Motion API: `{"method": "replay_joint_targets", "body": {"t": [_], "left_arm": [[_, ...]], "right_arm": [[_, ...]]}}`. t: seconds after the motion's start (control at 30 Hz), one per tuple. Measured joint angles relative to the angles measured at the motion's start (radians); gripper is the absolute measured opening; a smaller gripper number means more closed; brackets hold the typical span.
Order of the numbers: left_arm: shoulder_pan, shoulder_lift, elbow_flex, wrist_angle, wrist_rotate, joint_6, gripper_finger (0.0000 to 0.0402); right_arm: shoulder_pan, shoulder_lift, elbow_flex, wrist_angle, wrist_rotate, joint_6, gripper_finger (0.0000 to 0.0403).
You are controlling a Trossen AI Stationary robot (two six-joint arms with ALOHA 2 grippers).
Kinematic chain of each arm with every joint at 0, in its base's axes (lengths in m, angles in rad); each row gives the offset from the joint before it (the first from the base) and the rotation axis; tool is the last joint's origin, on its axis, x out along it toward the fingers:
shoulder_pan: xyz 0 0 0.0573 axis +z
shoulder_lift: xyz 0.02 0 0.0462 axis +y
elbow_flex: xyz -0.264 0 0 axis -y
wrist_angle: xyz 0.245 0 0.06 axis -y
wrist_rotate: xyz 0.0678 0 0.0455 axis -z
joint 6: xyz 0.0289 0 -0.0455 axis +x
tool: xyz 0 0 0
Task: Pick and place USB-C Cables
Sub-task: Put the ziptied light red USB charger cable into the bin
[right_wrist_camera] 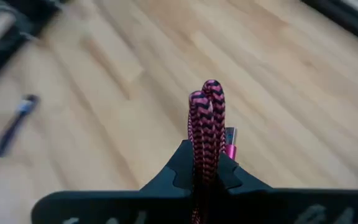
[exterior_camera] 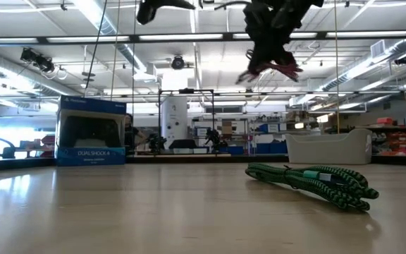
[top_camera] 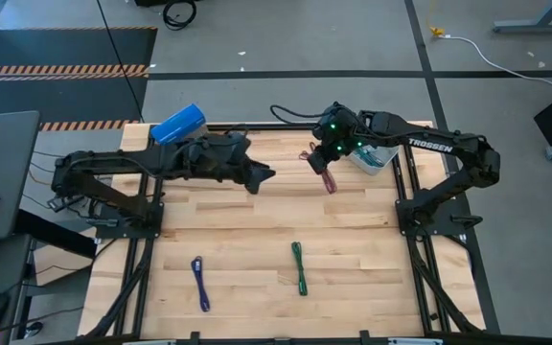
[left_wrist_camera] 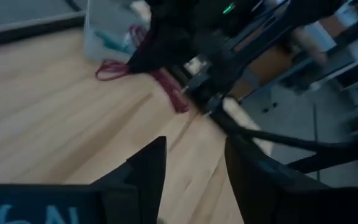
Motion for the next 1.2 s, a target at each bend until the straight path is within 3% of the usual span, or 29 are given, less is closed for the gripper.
{"method": "replay_joint_targets", "body": {"t": [0.27, 0.5, 0.73, 0.93, 1.2], "left_arm": [[-0.004, -0.076, -0.001, -0.035, 0.101, 0.162, 0.0172], [-0.001, -0.116, 0.001, -0.032, 0.063, 0.338, 0.0172], [-0.002, -0.118, 0.000, 0.006, 0.063, 0.435, 0.0172], [0.011, -0.118, 0.000, 0.012, 0.062, 0.448, 0.0172], [0.007, -0.118, 0.000, 0.015, 0.060, 0.378, 0.0172]], "right_arm": [[-0.042, -0.001, 0.002, -0.193, 0.085, -0.082, 0.0011], [-0.088, -0.001, 0.002, -0.379, 0.157, -0.155, 0.0011], [-0.150, -0.001, 0.003, -0.428, 0.254, -0.230, 0.0010], [-0.238, 0.000, 0.003, -0.430, 0.487, -0.378, 0.0010], [-0.366, 0.001, -0.035, -0.353, 0.476, -0.571, 0.0010]]}}
